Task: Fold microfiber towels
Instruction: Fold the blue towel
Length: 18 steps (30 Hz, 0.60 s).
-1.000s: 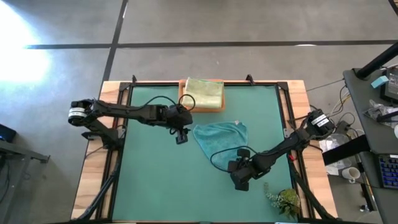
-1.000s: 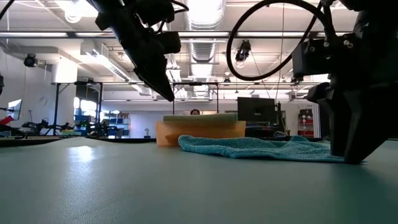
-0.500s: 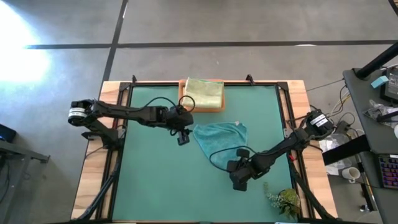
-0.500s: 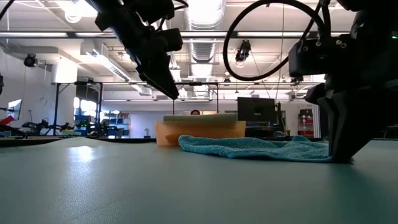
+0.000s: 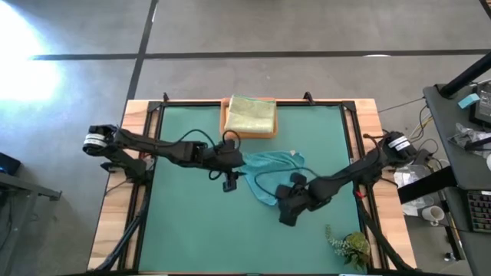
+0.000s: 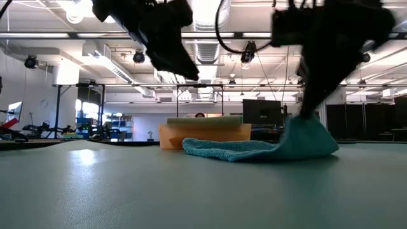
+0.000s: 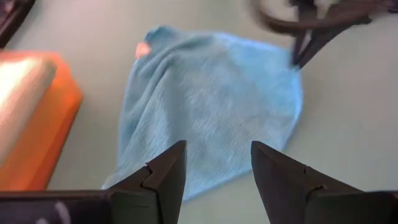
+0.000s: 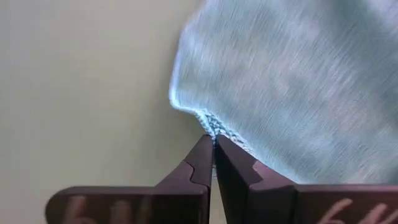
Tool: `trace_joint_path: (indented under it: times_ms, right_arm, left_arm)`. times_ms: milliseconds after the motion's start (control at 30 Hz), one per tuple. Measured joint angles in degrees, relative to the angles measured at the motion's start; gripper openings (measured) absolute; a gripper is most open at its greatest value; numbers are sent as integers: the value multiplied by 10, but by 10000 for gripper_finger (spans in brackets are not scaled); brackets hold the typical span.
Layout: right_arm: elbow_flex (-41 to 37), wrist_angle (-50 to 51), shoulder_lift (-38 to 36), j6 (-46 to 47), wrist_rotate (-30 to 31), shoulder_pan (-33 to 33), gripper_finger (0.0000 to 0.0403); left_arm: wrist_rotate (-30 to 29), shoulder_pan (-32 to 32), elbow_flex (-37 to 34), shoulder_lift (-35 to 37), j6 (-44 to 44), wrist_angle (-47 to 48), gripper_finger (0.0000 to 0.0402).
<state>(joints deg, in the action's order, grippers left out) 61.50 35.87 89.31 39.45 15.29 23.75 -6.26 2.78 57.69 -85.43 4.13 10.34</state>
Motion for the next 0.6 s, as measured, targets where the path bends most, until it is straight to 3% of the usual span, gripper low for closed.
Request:
trace_joint_path:
  times_ms: [600]
  right_arm:
    - [126,15,-11,-45,-2,-99,9]
  left_arm:
    - [-8,54,1,-48,17,-151,164]
